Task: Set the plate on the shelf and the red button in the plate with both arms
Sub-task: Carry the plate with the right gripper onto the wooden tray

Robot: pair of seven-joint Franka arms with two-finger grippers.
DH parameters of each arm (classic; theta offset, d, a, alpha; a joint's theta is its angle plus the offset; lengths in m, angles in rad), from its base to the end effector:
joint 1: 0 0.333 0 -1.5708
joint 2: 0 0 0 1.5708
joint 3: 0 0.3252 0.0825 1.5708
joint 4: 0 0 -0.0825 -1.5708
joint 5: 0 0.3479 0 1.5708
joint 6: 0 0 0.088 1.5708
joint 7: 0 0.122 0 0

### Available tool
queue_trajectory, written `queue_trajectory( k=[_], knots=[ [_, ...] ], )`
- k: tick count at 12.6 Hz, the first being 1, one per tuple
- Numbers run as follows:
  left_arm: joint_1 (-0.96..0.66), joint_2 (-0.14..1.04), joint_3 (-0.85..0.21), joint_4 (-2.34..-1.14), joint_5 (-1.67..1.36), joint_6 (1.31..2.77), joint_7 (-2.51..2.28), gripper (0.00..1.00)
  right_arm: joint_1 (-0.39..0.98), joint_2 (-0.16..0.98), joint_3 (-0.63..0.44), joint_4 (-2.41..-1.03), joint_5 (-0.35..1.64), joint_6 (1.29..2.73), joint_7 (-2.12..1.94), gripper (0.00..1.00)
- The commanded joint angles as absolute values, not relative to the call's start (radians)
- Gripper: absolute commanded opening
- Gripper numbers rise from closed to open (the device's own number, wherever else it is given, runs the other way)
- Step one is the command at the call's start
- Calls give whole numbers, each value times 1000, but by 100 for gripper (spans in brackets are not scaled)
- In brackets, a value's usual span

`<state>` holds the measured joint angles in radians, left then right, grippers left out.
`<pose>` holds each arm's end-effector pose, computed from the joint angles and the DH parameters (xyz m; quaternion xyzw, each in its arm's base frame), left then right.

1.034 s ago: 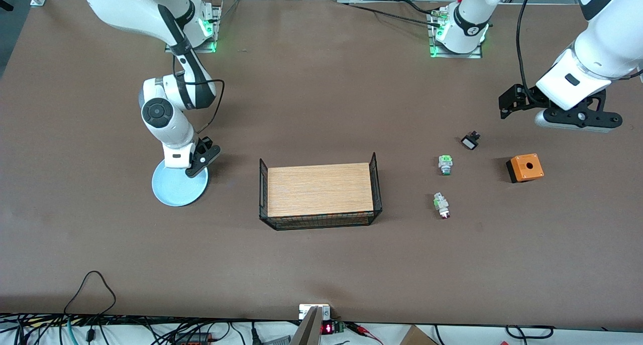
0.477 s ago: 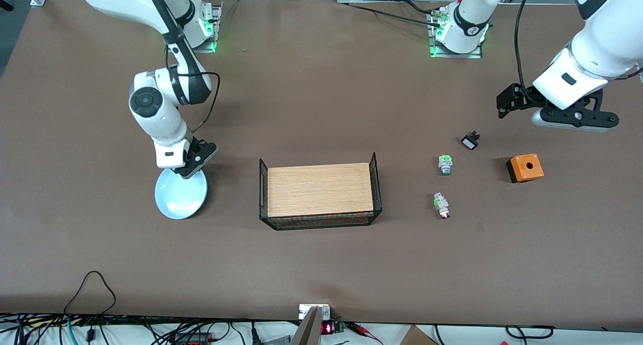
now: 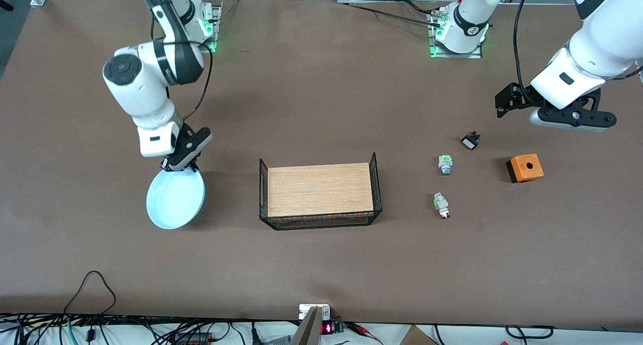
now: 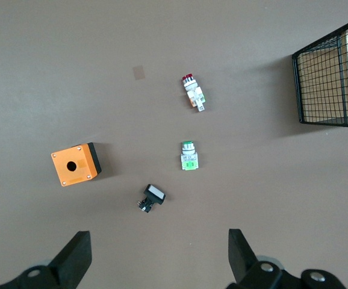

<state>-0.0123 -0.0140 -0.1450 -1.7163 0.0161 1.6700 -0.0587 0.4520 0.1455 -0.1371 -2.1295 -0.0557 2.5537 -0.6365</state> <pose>0.5115 -0.0798 0.5707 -0.9986 0.0502 0.0152 0.0107 0.5369 0.1772 0.3881 0.8692 0.4735 0.1330 0.0502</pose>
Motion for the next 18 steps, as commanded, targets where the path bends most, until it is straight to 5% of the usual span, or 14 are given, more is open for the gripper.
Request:
queue_trajectory(
  k=[1, 5, 10, 18],
  knots=[
    [-6, 2, -146, -1683, 8, 1631, -54, 100, 498, 83, -109, -2120, -54, 2513, -647, 0],
    [-9, 2, -146, -1680, 8, 1631, -57, 100, 587, 115, -107, -1887, -57, 2234, -640, 0],
    [-12, 2, -147, -1674, 8, 1631, -57, 100, 702, 187, -107, -1715, -58, 2109, -612, 0],
    [-12, 2, -149, -1674, 8, 1631, -57, 100, 971, 487, -109, -1337, -273, 1836, -304, 0]
  ],
)
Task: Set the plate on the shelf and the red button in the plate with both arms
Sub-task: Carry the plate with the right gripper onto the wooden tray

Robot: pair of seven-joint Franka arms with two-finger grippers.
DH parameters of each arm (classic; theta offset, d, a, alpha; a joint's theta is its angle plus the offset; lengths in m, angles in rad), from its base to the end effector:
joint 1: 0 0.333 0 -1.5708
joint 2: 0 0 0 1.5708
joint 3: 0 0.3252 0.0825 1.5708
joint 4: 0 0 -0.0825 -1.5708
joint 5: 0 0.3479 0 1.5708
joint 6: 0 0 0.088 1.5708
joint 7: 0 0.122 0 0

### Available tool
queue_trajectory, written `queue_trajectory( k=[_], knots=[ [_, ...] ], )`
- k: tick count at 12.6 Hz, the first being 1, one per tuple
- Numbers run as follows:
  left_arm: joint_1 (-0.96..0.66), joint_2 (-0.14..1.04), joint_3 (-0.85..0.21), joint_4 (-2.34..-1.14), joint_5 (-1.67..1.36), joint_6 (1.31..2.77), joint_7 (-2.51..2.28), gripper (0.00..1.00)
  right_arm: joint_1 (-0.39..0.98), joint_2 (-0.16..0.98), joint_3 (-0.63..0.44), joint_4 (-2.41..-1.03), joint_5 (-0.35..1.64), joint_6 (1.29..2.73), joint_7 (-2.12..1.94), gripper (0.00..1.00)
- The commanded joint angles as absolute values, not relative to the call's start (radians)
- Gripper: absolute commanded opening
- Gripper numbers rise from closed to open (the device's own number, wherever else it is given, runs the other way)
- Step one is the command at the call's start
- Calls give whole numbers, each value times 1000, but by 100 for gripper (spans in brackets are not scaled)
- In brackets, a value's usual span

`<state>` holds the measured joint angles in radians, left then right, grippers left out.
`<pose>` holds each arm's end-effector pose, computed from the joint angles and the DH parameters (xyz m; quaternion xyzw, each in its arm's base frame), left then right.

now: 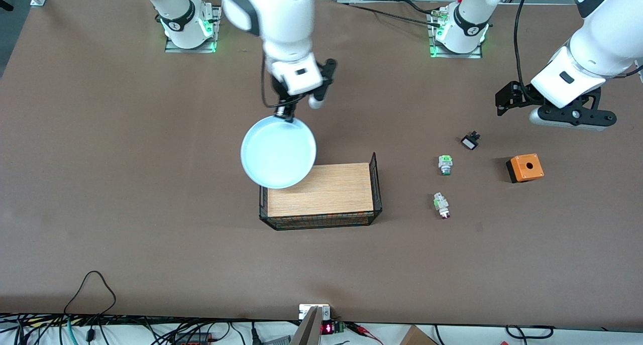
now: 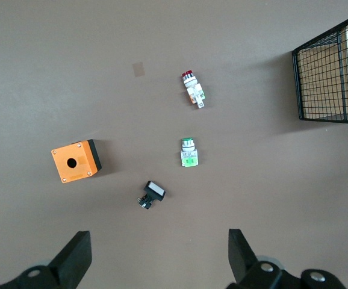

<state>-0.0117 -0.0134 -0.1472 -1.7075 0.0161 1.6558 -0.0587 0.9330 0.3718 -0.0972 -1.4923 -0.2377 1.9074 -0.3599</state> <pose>0.5105 -0.0804 0.5730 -0.9985 0.0509 0.0181 0.0110 0.4413 0.4715 0.4703 0.7960 0.5908 0.0521 0.1213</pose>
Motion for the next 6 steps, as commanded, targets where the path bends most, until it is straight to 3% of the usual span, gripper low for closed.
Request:
queue_trajectory(
  k=[1, 6],
  knots=[
    [-12, 2, -149, -1674, 8, 1631, -57, 100, 979, 512, -109, -1329, -273, 1853, -279, 0],
    [-12, 3, -149, -1669, 8, 1631, -57, 100, 980, 595, -109, -1341, -313, 2021, -258, 0]
  ],
)
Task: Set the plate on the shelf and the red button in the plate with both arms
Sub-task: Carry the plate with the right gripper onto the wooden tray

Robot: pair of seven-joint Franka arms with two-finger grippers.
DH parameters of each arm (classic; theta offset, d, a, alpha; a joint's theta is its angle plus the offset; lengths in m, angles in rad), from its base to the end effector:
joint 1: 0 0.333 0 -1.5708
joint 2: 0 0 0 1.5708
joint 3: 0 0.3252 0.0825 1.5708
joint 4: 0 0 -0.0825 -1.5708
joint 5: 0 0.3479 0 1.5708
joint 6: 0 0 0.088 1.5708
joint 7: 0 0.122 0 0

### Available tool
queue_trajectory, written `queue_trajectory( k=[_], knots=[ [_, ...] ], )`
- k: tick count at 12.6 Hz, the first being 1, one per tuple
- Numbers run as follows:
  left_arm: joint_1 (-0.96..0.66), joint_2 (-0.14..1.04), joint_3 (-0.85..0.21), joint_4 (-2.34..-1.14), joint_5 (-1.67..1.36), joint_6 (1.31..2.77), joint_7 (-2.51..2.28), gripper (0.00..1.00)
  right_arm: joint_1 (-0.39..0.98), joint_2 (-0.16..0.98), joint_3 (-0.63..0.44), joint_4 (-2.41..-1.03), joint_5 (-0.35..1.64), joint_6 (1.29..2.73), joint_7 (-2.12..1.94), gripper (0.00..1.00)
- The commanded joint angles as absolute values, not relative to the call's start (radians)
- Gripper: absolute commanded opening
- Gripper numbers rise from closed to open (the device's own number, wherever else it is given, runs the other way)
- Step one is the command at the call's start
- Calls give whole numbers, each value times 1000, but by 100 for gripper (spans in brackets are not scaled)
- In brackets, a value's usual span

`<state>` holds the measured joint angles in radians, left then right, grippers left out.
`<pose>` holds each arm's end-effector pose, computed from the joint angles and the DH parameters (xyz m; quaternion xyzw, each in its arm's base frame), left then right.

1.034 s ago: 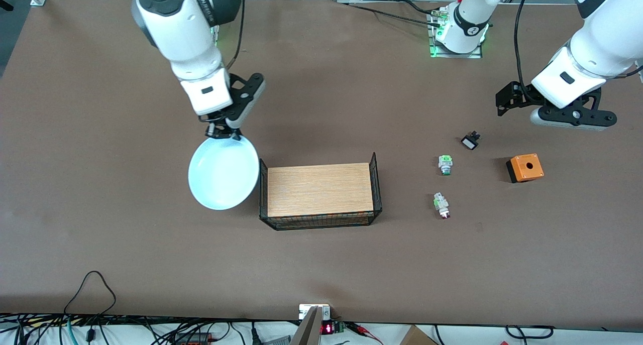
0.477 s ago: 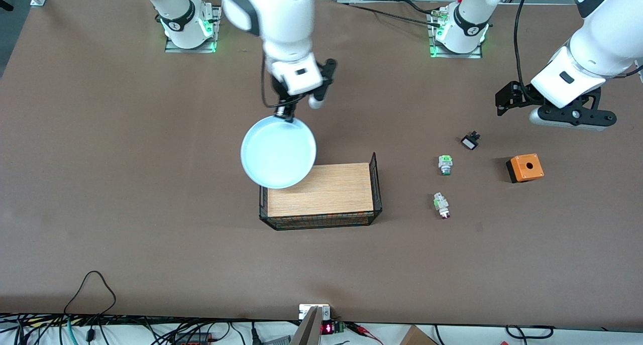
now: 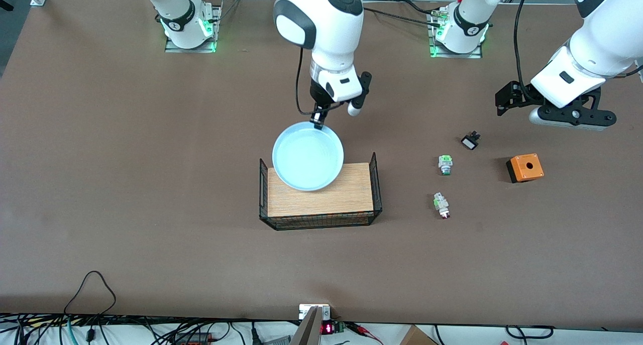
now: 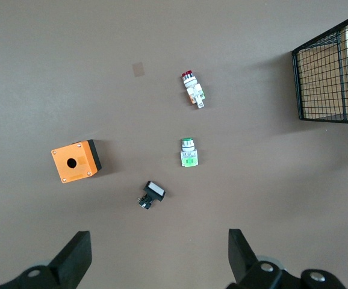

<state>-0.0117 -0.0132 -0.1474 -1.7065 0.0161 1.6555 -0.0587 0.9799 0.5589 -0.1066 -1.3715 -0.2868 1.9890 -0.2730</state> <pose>0.5106 -0.0805 0.5733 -0.9985 0.0510 0.0179 0.0110 0.4498 0.5274 0.4089 0.7933 0.5867 0.0760 0.1439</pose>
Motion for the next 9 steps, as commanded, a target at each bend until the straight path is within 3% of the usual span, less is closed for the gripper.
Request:
queue_trajectory(
  k=[1, 7, 8, 9],
  knots=[
    [-12, 3, -149, -1669, 8, 1631, -57, 100, 980, 612, -112, -1344, -314, 2057, -258, 0],
    [-14, 5, -152, -1667, 9, 1632, -57, 100, 973, 661, -115, -1368, -363, 2138, -247, 0],
    [-14, 5, -150, -1667, 9, 1631, -57, 100, 976, 661, -115, -1371, -371, 2138, -232, 5],
    [-14, 3, -150, -1667, 9, 1631, -57, 100, 980, 661, -115, -1373, -373, 2138, -229, 29]
  ],
)
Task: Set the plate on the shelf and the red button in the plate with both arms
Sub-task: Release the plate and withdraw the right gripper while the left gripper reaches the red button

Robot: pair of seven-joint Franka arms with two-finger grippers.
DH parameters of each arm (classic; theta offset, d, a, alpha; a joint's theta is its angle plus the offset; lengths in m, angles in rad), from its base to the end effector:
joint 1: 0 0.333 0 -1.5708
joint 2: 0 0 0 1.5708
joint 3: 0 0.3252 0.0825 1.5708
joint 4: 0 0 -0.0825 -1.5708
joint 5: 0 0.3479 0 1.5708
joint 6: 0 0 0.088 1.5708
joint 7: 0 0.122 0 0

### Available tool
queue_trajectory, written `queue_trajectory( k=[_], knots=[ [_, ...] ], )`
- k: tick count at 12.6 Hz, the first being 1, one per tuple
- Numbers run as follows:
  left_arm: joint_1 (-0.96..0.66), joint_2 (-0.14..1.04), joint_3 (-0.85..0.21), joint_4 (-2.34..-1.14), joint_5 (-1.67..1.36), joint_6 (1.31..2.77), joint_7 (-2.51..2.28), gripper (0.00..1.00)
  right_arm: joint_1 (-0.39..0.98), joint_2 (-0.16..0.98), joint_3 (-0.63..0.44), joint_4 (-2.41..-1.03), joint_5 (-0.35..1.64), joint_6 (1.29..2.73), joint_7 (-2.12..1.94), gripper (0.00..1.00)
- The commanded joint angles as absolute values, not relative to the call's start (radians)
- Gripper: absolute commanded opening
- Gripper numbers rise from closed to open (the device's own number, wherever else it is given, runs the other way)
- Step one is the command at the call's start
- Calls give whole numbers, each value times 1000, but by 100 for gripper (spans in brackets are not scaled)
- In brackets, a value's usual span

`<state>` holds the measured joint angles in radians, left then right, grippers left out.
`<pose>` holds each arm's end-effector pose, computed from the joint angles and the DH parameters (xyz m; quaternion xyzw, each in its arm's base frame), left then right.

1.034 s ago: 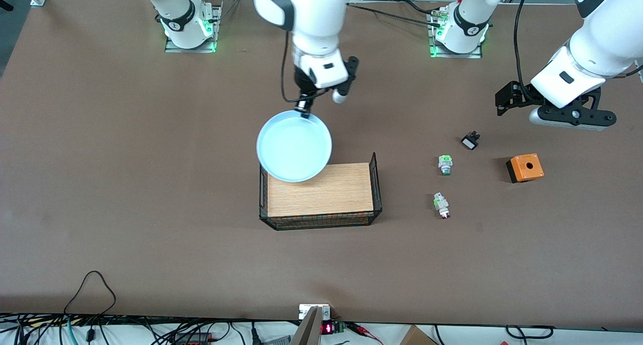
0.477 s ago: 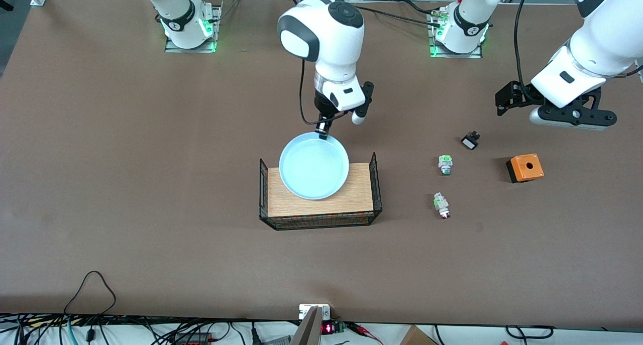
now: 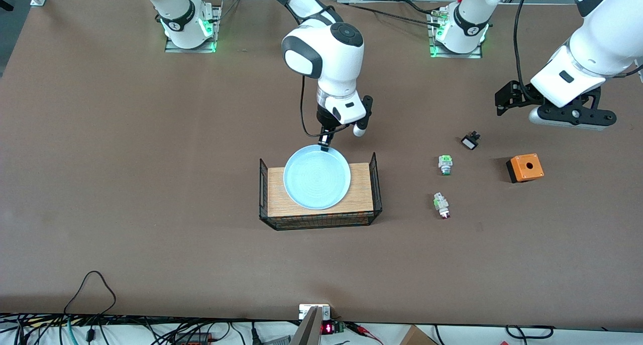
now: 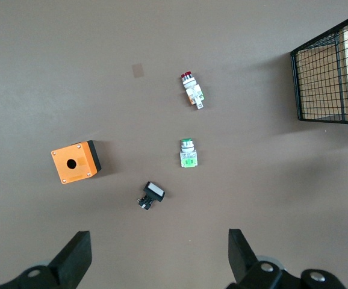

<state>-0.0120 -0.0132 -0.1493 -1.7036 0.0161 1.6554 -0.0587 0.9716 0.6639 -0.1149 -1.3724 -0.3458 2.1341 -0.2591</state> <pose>0.5107 -0.0817 0.5746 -0.9984 0.0521 0.0165 0.0109 0.4684 0.5395 0.3496 0.7768 0.6002 0.1009 0.1614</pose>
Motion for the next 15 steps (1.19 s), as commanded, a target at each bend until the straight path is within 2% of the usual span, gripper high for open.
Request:
queue_trajectory(
  k=[1, 2, 7, 9, 13, 15],
  knots=[
    [-14, 3, -150, -1667, 9, 1631, -57, 100, 979, 660, -115, -1373, -371, 2137, -232, 57],
    [-14, 5, -150, -1667, 9, 1631, -57, 100, 974, 655, -114, -1370, -367, 2137, -242, 100],
    [-14, 8, -150, -1672, 9, 1631, -55, 100, 919, 526, -115, -1362, -331, 2036, -276, 100],
    [-11, 44, -150, -1670, 9, 1631, -55, 100, 862, 467, -115, -1362, -257, 1982, -304, 100],
    [-28, 190, -152, -1667, 9, 1643, -52, 100, 729, 356, -117, -1362, -204, 1838, -321, 100],
    [-54, 327, -152, -1616, -5, 1673, -101, 100, 632, 315, -117, -1364, -151, 1798, -348, 100]
  ],
)
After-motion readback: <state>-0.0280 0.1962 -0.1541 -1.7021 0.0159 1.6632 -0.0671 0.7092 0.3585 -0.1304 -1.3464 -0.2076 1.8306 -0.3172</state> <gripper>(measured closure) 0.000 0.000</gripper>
